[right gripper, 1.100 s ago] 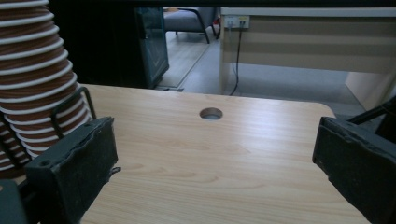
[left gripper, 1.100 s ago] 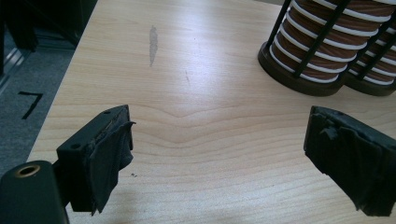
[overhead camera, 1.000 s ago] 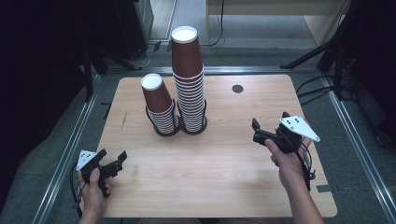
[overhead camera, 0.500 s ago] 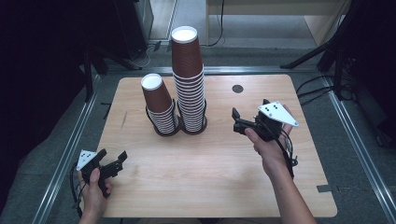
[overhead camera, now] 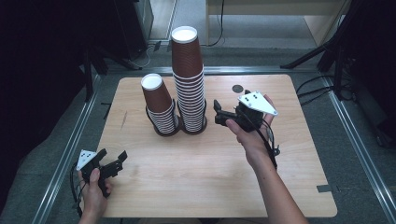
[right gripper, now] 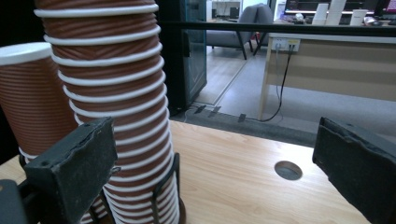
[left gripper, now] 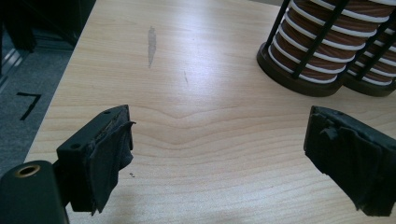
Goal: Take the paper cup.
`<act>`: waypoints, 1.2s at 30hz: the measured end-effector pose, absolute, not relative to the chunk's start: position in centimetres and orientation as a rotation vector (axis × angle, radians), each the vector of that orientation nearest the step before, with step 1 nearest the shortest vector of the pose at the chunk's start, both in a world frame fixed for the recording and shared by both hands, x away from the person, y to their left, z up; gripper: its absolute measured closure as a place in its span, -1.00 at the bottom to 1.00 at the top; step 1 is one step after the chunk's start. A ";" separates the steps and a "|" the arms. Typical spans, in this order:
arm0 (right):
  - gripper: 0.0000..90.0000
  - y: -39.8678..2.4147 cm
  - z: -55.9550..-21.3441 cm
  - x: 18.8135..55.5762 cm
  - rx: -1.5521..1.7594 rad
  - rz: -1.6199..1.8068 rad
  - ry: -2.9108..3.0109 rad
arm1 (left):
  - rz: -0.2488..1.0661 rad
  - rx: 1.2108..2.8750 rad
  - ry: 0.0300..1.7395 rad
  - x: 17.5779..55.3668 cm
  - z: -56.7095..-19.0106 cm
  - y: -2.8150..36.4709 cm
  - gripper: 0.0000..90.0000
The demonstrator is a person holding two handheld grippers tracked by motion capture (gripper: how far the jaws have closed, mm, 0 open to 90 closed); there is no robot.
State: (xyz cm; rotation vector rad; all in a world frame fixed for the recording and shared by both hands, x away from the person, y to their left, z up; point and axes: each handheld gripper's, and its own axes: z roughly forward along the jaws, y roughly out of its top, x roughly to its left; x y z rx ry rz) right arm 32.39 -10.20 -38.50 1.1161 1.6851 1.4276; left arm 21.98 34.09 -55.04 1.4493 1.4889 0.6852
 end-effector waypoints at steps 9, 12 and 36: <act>-1.00 -8.2 -37.5 32.9 1.092 1.455 1.693 | 0.685 1.446 1.488 22.0 -55.0 34.1 -0.82; -1.00 -7.6 -37.1 33.0 1.086 1.462 1.692 | 0.684 1.447 1.487 22.0 -55.0 34.1 -0.83; -1.00 -4.1 -34.4 34.4 1.053 1.490 1.696 | 0.682 1.446 1.482 22.0 -55.0 34.1 -0.83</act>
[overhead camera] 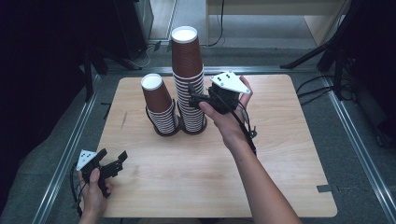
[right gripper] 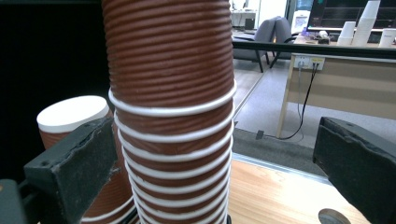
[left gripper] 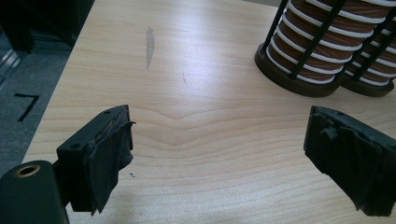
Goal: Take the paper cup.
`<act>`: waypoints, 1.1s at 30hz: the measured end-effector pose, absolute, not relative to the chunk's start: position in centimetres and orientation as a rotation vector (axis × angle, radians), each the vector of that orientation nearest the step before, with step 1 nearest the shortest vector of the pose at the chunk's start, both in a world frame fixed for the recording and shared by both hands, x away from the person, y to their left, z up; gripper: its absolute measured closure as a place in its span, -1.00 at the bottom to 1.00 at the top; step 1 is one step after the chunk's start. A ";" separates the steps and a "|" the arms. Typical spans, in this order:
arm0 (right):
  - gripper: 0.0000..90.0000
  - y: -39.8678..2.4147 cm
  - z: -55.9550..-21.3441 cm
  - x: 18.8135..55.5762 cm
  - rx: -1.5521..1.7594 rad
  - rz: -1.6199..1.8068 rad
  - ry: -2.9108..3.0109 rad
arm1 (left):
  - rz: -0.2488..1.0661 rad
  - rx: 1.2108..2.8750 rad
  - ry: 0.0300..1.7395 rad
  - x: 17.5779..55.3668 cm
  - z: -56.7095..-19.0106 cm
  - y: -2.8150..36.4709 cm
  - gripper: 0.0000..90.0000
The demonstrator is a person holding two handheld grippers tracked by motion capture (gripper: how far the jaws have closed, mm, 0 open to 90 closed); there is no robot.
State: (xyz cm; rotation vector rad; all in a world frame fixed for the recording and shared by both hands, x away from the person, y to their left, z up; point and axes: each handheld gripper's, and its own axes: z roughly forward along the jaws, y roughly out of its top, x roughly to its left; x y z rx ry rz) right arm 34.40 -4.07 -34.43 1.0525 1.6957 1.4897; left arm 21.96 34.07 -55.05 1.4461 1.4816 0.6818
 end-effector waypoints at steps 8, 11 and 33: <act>-1.00 -3.0 -33.8 34.9 1.042 1.508 1.669 | 0.681 1.445 1.481 21.9 -55.0 34.1 -0.83; -1.00 -2.4 -33.5 35.1 1.035 1.517 1.646 | 0.680 1.444 1.481 21.9 -55.0 34.1 -0.83; -0.98 1.5 -33.2 37.9 1.051 1.518 1.561 | 0.671 1.444 1.477 22.0 -55.1 34.1 -0.83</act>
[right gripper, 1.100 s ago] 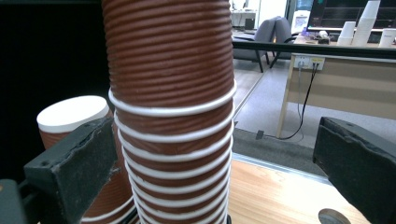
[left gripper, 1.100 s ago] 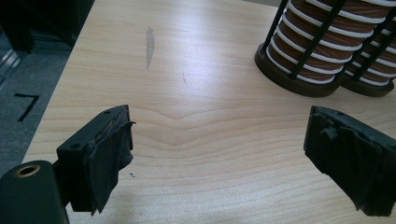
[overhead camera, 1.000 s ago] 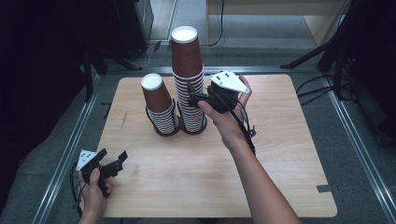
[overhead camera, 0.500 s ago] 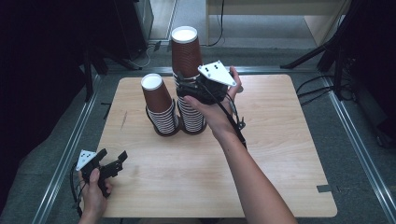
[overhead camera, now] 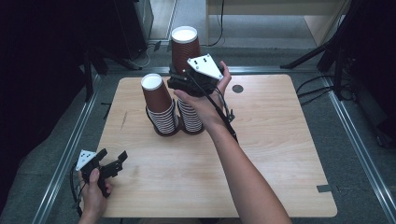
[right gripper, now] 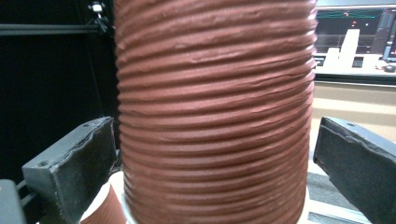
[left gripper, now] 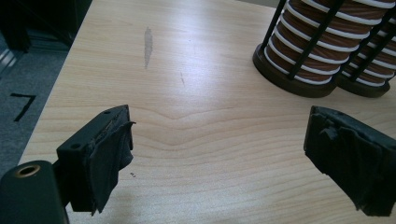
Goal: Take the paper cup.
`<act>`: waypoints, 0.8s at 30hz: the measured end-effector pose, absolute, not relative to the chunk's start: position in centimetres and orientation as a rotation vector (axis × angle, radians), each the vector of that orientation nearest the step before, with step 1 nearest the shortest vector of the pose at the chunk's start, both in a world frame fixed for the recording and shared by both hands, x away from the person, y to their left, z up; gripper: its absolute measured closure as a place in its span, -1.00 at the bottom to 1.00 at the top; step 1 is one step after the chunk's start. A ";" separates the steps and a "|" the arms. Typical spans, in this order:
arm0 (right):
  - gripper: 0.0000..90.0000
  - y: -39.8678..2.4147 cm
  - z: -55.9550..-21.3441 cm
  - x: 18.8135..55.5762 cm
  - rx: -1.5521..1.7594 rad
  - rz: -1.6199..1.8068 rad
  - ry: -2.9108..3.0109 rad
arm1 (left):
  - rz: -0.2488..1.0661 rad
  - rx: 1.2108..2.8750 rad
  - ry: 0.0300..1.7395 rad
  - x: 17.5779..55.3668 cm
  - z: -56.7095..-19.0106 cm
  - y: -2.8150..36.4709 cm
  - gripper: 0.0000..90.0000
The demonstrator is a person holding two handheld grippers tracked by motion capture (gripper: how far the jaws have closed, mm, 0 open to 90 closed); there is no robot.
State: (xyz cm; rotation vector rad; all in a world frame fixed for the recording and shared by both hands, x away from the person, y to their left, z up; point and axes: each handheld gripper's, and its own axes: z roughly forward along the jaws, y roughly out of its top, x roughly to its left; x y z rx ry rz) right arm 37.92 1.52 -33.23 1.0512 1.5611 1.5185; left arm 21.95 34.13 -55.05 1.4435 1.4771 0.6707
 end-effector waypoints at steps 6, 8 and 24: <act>-0.82 2.0 -33.3 37.9 1.040 1.500 1.541 | 0.672 1.443 1.480 22.0 -55.1 34.1 -0.82; -0.79 2.1 -33.3 37.9 1.034 1.503 1.529 | 0.672 1.443 1.481 22.0 -55.1 34.1 -0.82; -0.74 2.1 -32.7 37.5 0.942 1.573 1.403 | 0.673 1.442 1.481 22.0 -55.1 34.1 -0.82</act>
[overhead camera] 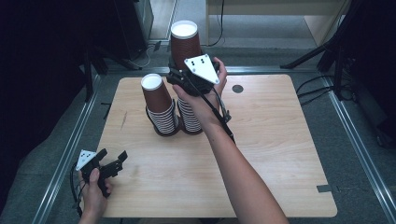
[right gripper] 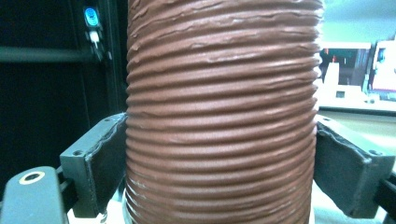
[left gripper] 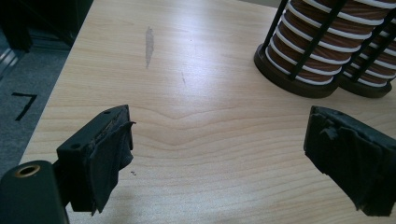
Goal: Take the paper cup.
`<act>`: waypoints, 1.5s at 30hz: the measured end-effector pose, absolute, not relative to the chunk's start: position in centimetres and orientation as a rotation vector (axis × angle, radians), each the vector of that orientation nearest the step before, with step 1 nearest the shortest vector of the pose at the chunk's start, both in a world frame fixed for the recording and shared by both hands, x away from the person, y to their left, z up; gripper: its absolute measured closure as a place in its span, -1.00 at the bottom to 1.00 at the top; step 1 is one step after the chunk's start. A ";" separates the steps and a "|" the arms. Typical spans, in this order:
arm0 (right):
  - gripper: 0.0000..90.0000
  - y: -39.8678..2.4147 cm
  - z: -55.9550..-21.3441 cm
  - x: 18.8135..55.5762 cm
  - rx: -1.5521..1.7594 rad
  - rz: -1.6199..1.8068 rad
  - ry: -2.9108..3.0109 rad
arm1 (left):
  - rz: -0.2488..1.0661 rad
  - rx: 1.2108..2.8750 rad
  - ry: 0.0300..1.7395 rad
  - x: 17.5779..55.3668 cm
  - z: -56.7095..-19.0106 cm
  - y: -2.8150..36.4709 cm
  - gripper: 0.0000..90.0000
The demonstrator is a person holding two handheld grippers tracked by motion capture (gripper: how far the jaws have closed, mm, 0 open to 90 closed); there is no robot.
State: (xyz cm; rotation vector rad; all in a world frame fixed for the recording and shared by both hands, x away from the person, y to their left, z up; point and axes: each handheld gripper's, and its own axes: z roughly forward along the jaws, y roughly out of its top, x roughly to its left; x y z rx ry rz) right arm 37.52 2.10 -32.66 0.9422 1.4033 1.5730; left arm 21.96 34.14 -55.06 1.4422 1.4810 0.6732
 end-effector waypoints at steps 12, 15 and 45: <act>-0.70 1.7 -31.7 37.1 0.794 1.620 1.283 | 0.673 1.441 1.480 22.0 -55.1 34.1 -0.82; -0.70 1.7 -31.7 37.0 0.779 1.613 1.276 | 0.674 1.441 1.481 22.0 -55.1 34.1 -0.82; -0.71 0.6 -27.9 35.8 0.705 1.652 1.123 | 0.674 1.440 1.479 22.0 -55.1 34.2 -0.83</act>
